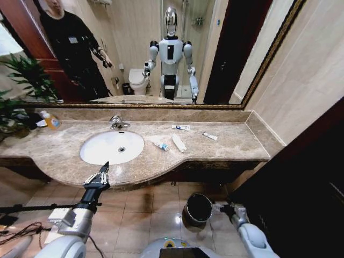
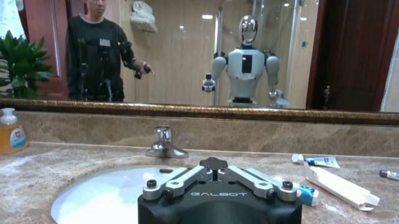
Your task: Pick up the trash from the sink and place it in the trash bin.
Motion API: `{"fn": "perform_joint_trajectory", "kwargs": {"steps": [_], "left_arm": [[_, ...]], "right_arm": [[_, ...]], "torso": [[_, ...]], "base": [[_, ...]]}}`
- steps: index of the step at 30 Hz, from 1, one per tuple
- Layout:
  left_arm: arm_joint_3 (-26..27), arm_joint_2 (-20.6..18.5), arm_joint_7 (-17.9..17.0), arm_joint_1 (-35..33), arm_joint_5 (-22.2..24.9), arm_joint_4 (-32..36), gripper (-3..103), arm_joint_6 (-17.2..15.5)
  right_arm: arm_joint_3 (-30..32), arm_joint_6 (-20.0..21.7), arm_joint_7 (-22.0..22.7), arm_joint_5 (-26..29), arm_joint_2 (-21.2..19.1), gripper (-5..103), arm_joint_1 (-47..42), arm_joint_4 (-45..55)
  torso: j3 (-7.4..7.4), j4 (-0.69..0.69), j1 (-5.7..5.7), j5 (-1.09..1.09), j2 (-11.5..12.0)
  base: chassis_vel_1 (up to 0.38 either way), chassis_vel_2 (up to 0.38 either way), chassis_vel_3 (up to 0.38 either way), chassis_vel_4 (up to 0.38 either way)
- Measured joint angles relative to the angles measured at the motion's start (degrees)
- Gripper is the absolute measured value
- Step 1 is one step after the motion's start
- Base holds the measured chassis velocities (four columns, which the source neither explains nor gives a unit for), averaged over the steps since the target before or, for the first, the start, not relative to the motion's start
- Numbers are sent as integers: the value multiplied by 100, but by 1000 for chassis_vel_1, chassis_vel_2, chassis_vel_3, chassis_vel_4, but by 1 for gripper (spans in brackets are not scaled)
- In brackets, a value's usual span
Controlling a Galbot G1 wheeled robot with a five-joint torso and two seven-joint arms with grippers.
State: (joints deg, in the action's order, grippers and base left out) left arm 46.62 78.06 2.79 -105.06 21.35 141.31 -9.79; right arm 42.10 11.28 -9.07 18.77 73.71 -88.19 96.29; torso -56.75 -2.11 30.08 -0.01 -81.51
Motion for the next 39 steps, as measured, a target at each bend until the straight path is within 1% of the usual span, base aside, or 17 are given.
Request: {"fn": "perform_joint_trajectory", "kwargs": {"steps": [1, 2, 5, 7, 10, 14, 19, 20, 24, 26, 29, 30, 33, 34, 36, 37, 39], "left_arm": [[0, 0, 0, 0, 0, 0, 0, 0], [0, 0, 0, 0, 0, 0, 0, 0], [0, 0, 0, 0, 0, 0, 0, 0], [0, 0, 0, 0, 0, 0, 0, 0], [0, 0, 0, 0, 0, 0, 0, 0], [0, 0, 0, 0, 0, 0, 0, 0], [0, 0, 0, 0, 0, 0, 0, 0], [0, 0, 0, 0, 0, 0, 0, 0], [0, 0, 0, 0, 0, 0, 0, 0], [0, 0, 0, 0, 0, 0, 0, 0], [0, 0, 0, 0, 0, 0, 0, 0], [0, 0, 0, 0, 0, 0, 0, 0], [0, 0, -1, 0, 0, 0, 0, 0], [0, 0, -1, 0, 0, 0, 0, 0], [0, 0, 0, 0, 0, 0, 0, 0], [0, 0, 0, 0, 0, 0, 0, 0], [0, 0, 0, 0, 0, 0, 0, 0]], "right_arm": [[121, 9, 21, 56, -17, 100, -155, 420], [121, 9, 21, 56, -17, 100, -155, 420], [334, 137, 51, 223, -60, 100, -451, 1368], [374, 189, 76, 310, -89, 100, -576, 1782], [342, 205, 128, 372, -152, 100, -649, 2127], [82, 287, 91, 451, -336, 100, -502, 2626], [-134, 354, -153, 545, -483, 100, -147, 2695], [-253, 431, -233, 588, -585, 100, 43, 2677], [-532, 520, -271, 594, -758, 100, 366, 2472], [-760, 535, -211, 599, -897, 100, 636, 2272], [-962, 537, -166, 626, -984, 100, 897, 2102], [-962, 537, -166, 626, -984, 100, 897, 2102], [-1287, 550, -4, 663, -1017, 100, 1327, 1883], [-1287, 550, -4, 663, -1017, 100, 1327, 1883], [-1565, 607, 139, 685, -1010, 100, 1680, 1722], [-1565, 607, 139, 685, -1010, 100, 1680, 1722], [-1907, 640, 348, 699, -970, 100, 2049, 1514]], "torso": [[0, 0, 0, 2, 0], [0, 0, 0, 2, 0], [0, 0, 0, -2, 0], [0, 0, 0, 0, -1], [0, 1, 0, -1, -1], [0, 1, 0, 1, -1], [0, -1, 0, 0, 0], [0, 0, 0, 1, 0], [0, 0, 0, 2, 0], [0, 0, 0, 1, 0], [0, 0, 0, 0, 0], [0, 0, 0, 0, 0], [-1, 0, 0, 1, 0], [-1, 0, 0, 1, 0], [-1, 0, 0, 0, 0], [-1, 0, 0, 0, 0], [-1, 0, 0, 0, 0]], "base": [[0, 0, 0, 0], [0, 0, 0, 0], [0, 0, 0, 0], [0, 0, 0, 0], [0, 0, 0, 0], [0, 0, 0, 0], [0, 0, 0, 0], [0, 0, 0, 0], [0, 0, 0, 0], [0, 0, 0, 0], [0, 0, 0, 0], [0, 0, 0, 0], [0, 0, 0, 0], [0, 0, 0, 0], [0, 0, 0, 0], [0, 0, 0, 0], [0, 0, 0, 0]]}}
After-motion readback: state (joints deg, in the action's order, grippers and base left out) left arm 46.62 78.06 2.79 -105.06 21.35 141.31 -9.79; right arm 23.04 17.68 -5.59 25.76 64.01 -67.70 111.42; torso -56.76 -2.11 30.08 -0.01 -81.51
